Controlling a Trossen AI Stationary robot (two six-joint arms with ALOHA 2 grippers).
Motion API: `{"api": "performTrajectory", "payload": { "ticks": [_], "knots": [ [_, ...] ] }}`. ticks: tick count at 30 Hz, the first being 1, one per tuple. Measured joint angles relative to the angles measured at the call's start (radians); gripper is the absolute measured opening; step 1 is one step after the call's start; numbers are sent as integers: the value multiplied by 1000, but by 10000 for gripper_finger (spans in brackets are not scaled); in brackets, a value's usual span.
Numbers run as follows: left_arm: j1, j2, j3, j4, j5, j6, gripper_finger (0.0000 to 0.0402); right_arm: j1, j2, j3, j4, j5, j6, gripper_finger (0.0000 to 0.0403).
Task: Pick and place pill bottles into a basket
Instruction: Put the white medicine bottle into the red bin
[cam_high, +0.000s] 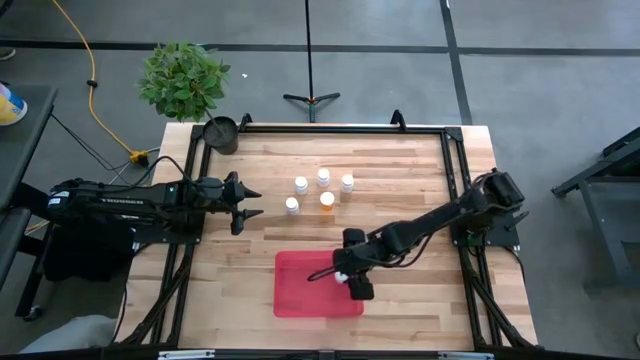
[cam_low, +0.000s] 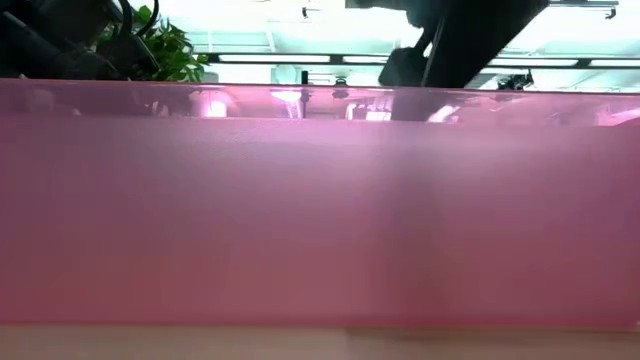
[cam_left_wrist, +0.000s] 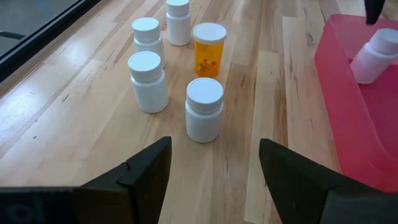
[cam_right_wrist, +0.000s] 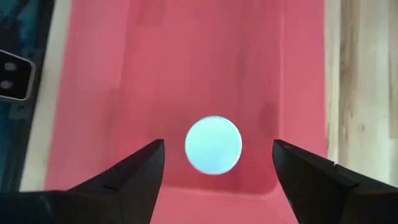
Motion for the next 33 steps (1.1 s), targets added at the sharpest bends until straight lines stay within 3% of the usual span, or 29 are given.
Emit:
{"api": "performTrajectory", "payload": {
  "ticks": [4, 14, 24, 33],
  "knots": [
    [0, 0, 0, 1, 0, 0, 276, -6, -60, 0, -56, 55, -8, 287],
    [0, 0, 0, 3, 0, 0, 276, -67, -200, 0, -214, 318, -94, 287],
    [0, 0, 0, 1, 0, 0, 276, -184, -234, 1, -364, 510, -113, 287],
    [0, 0, 1, 40, -97, 14, 276, -312, -234, 1, -499, 514, -24, 287]
  ]
}}
